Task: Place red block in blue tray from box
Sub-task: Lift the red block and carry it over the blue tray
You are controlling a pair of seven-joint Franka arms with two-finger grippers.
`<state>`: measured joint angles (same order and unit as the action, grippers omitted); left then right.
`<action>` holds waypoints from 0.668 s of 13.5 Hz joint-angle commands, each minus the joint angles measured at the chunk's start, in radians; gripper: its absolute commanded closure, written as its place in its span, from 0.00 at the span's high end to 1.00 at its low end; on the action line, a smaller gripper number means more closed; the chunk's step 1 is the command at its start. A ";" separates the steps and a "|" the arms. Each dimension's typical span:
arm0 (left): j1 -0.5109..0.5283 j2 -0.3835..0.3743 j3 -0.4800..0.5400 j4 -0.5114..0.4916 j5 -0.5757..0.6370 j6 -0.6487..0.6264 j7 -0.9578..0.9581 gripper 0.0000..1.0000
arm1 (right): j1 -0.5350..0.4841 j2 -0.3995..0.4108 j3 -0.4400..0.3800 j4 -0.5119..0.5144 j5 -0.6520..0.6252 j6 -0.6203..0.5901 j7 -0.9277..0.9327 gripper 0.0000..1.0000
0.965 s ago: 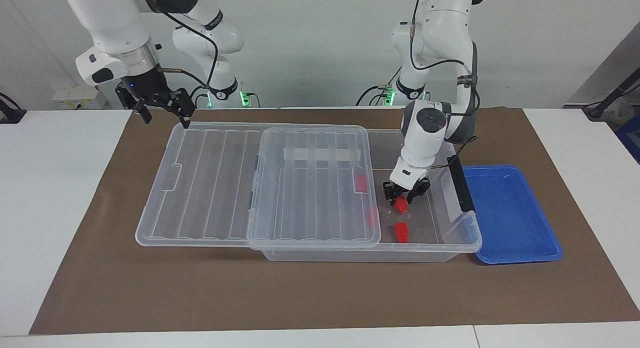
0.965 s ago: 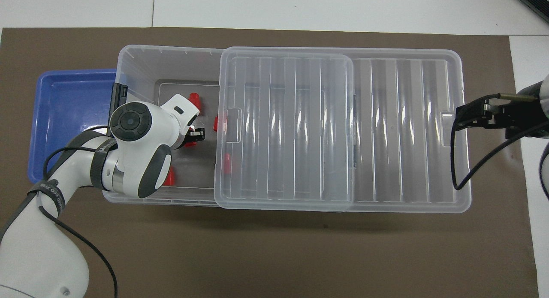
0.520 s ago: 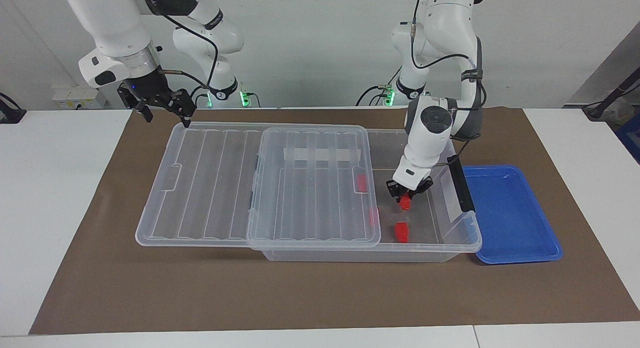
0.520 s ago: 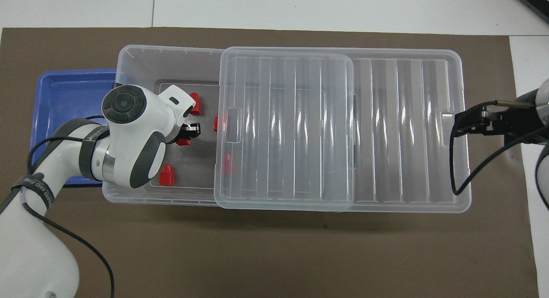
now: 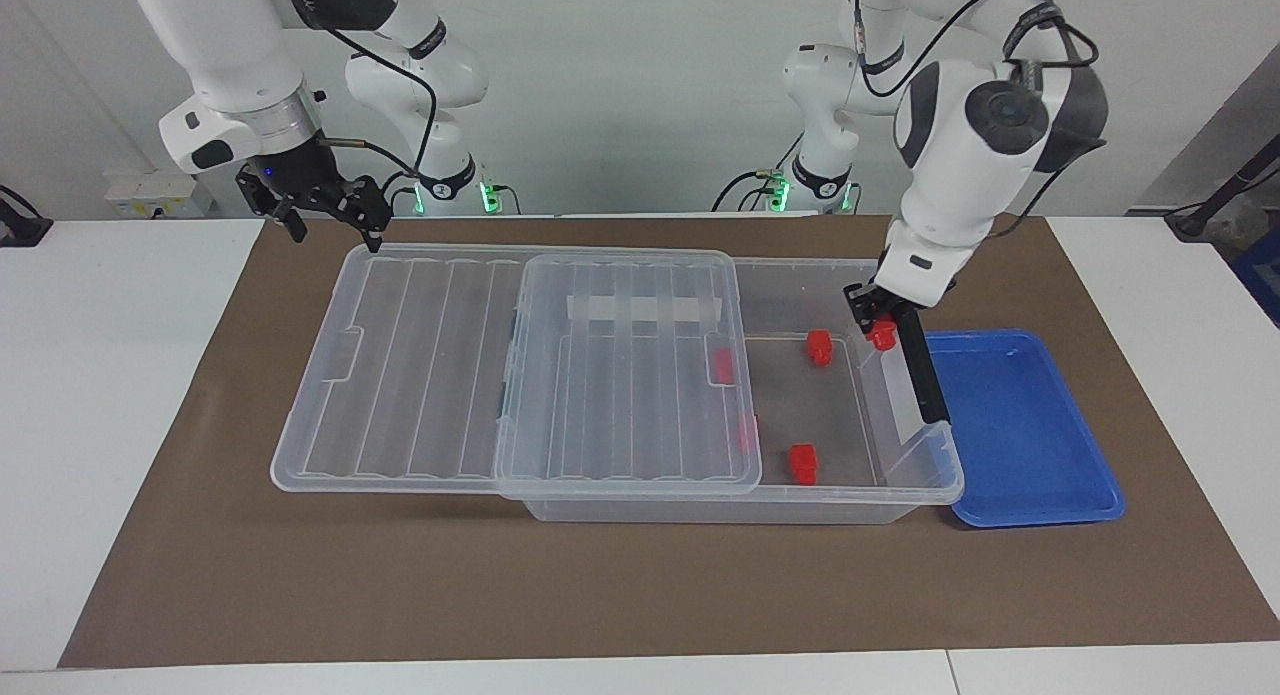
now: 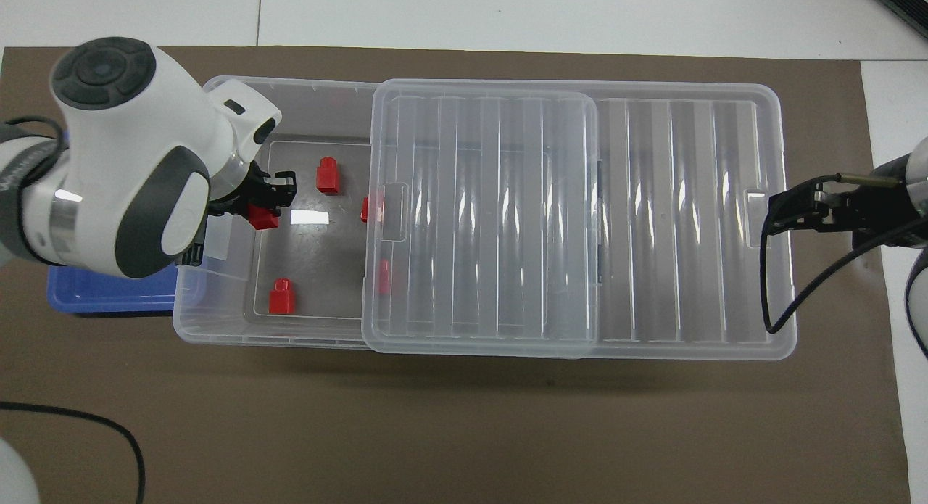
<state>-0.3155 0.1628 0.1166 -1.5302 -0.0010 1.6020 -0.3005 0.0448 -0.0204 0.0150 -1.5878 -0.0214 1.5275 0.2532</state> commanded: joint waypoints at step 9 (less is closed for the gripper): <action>0.378 -0.083 -0.006 -0.324 0.009 0.419 0.603 0.00 | -0.081 -0.061 0.003 -0.205 0.012 0.236 -0.003 0.00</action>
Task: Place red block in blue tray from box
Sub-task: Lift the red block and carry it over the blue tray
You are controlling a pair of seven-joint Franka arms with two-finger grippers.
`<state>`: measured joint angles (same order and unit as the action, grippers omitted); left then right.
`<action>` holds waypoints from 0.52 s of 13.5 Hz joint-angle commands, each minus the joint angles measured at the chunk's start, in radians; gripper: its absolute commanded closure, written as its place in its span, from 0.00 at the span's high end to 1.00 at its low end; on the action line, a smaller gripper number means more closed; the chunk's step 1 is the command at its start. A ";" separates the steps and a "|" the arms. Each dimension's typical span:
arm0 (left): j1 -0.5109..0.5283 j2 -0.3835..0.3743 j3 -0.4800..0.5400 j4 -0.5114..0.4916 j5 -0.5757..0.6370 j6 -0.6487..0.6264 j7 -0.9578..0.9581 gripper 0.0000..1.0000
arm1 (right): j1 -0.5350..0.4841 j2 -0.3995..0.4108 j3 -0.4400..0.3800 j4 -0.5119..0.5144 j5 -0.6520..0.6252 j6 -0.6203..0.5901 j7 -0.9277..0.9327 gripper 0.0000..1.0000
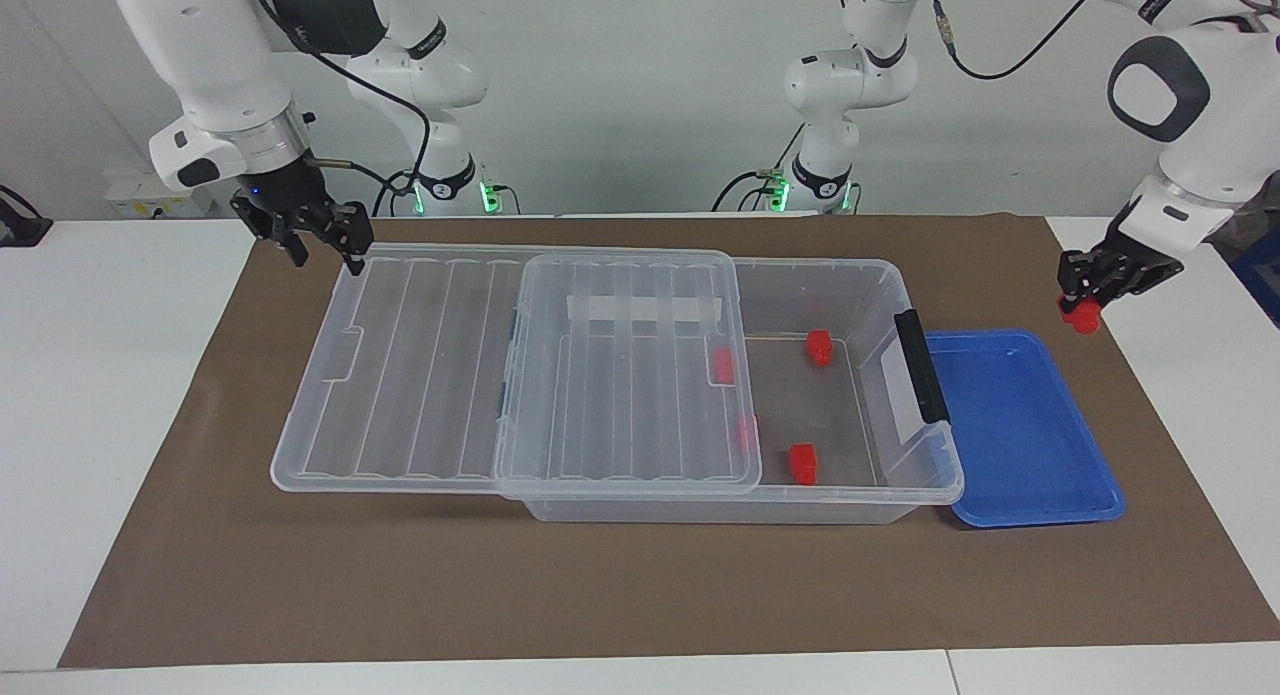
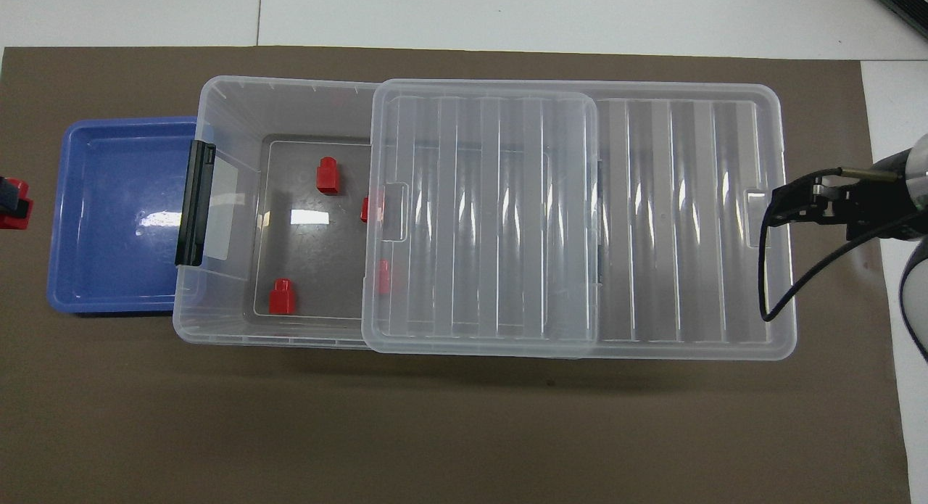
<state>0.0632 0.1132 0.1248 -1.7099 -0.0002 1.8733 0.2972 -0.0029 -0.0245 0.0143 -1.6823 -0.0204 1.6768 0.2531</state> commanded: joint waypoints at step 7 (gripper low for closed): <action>-0.014 0.017 -0.014 -0.318 0.003 0.383 -0.013 0.00 | -0.132 -0.005 0.003 -0.227 0.011 0.325 -0.078 0.00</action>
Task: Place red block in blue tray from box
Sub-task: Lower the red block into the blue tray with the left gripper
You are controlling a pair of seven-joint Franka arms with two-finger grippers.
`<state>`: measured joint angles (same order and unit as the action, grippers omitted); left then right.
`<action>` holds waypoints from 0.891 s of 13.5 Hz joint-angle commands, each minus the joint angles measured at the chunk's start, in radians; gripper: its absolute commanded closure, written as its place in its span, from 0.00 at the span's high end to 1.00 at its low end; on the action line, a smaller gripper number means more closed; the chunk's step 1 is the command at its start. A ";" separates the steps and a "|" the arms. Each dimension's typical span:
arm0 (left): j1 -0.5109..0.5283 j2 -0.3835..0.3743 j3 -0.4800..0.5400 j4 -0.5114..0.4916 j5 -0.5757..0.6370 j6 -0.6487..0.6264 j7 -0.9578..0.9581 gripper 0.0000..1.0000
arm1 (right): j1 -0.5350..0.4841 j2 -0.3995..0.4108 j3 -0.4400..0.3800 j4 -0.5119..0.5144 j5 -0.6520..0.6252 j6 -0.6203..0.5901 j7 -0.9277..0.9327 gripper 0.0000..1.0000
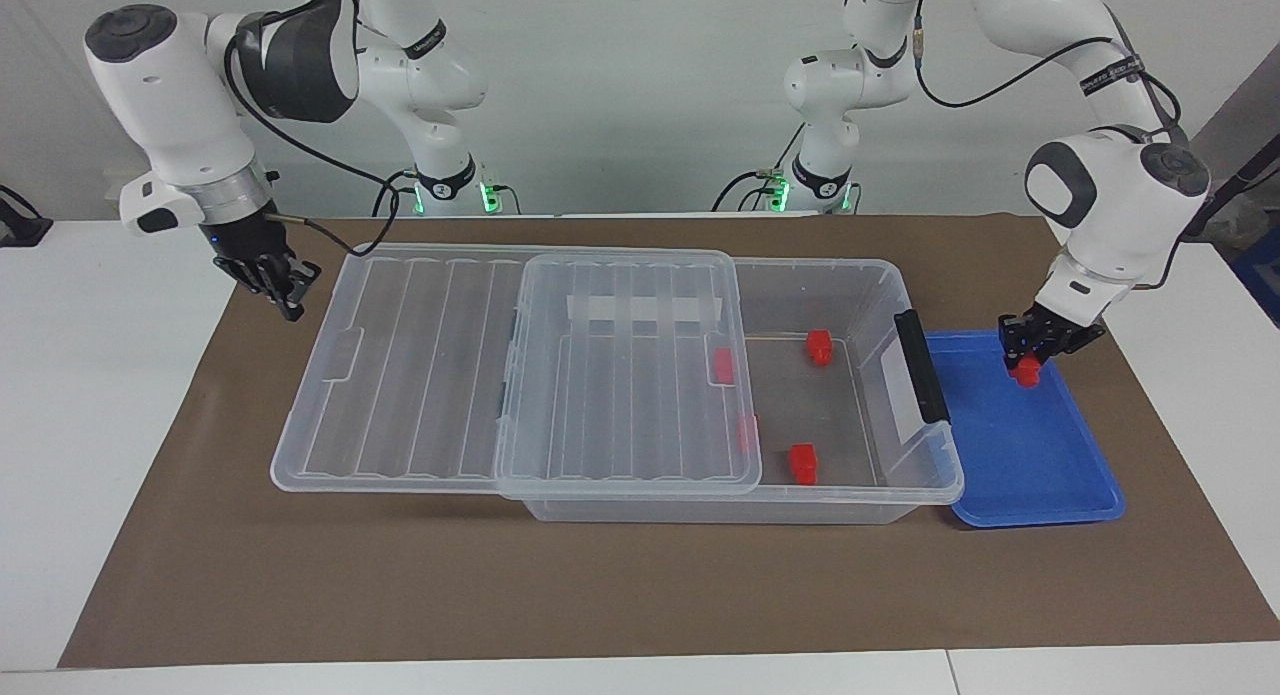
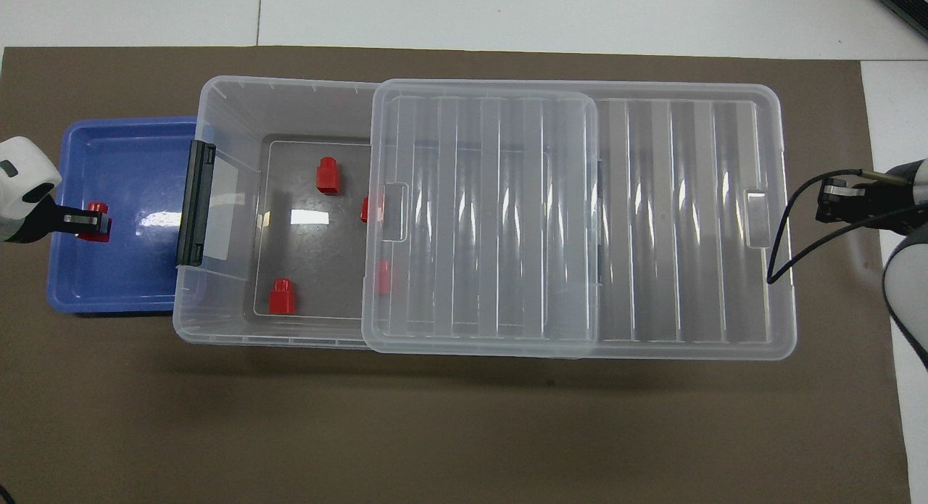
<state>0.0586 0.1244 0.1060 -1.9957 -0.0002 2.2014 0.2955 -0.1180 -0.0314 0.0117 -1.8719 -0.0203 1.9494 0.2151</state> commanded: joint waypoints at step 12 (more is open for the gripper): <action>-0.014 0.109 0.003 -0.121 0.000 0.259 -0.067 0.00 | 0.026 0.031 0.011 -0.093 0.013 0.102 -0.049 0.00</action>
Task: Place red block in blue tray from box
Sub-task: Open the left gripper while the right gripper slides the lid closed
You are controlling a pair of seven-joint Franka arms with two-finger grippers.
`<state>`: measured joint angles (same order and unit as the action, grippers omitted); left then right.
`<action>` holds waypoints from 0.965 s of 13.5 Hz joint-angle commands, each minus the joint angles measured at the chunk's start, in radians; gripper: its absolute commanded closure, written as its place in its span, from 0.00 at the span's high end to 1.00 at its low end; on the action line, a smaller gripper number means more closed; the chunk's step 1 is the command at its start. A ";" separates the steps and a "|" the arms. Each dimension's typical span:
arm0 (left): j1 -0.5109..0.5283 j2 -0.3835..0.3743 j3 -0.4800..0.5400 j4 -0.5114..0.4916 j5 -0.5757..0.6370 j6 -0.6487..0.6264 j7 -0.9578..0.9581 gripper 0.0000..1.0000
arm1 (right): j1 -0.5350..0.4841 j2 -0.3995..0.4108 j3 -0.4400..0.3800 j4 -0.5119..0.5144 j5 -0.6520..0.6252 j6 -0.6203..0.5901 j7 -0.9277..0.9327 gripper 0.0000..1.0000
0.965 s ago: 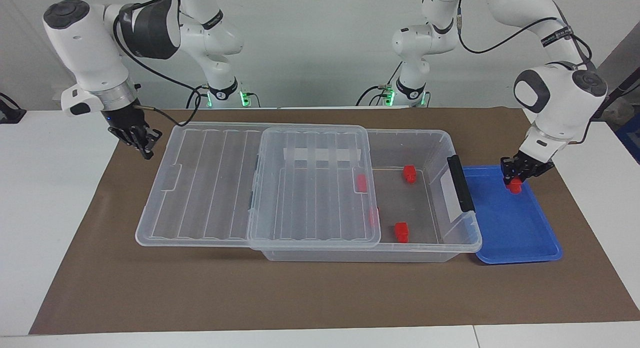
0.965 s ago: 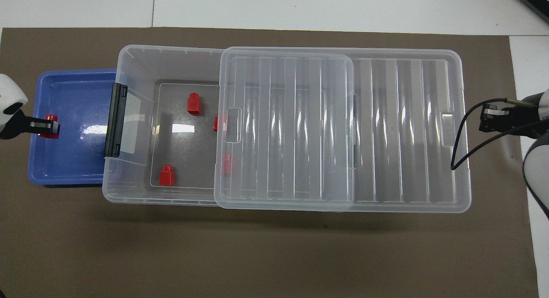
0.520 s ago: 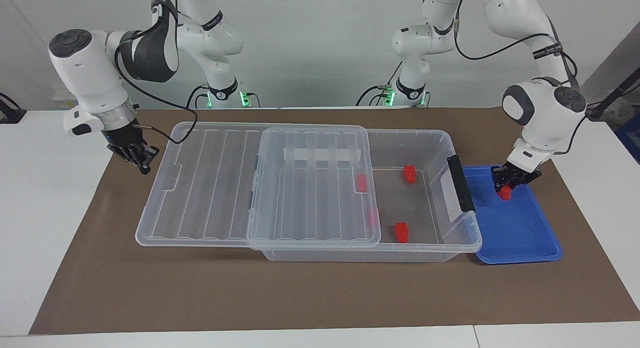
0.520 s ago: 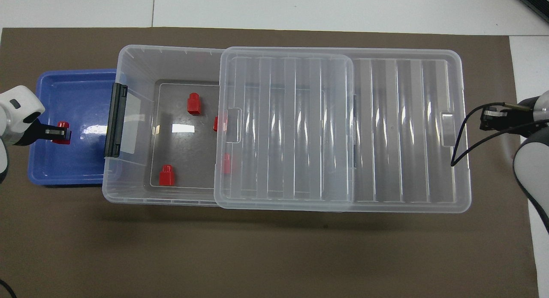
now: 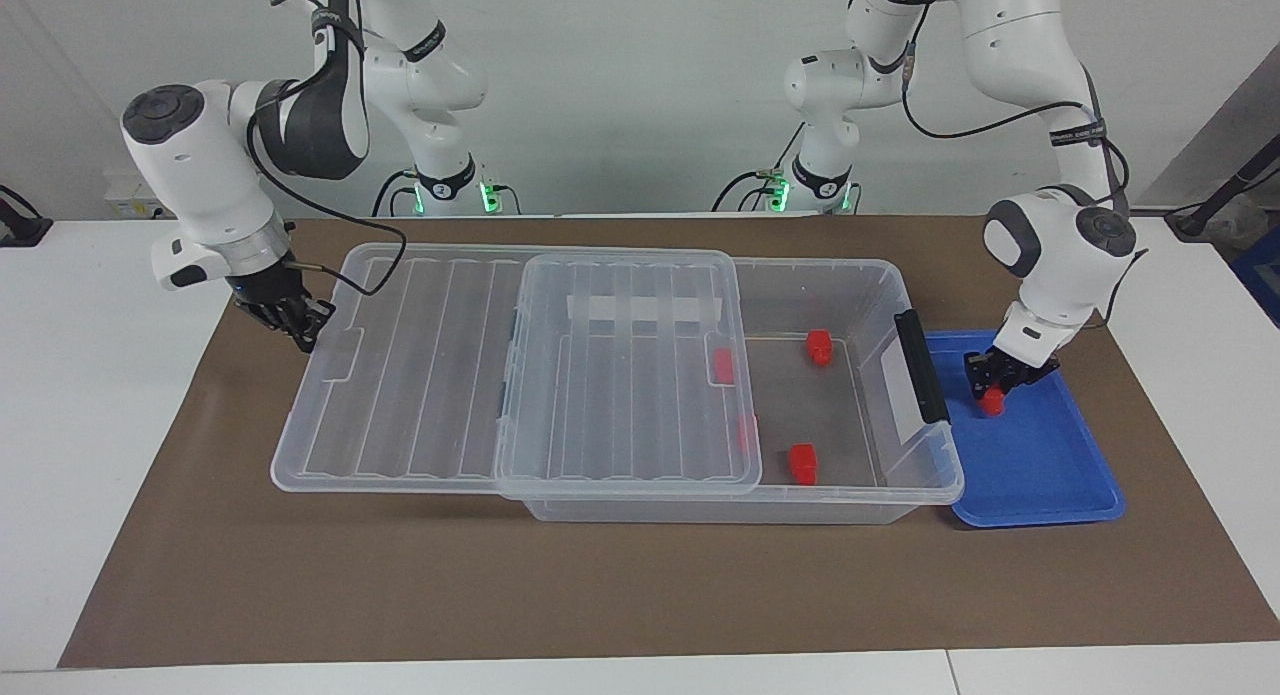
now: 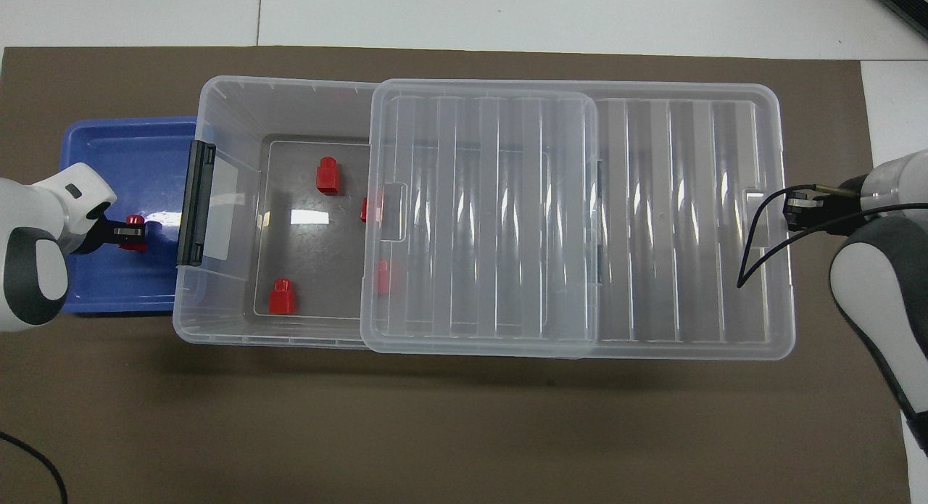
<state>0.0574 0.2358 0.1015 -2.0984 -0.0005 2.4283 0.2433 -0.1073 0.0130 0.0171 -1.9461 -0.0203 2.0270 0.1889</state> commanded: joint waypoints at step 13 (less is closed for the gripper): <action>-0.034 -0.053 -0.009 0.096 0.000 -0.166 -0.016 1.00 | 0.214 -0.019 0.009 -0.017 0.117 0.016 -0.034 0.00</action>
<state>0.0419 0.2308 0.0897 -2.0544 -0.0006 2.3878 0.2418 0.0870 0.0103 0.0250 -1.9462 0.0673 2.0271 0.1676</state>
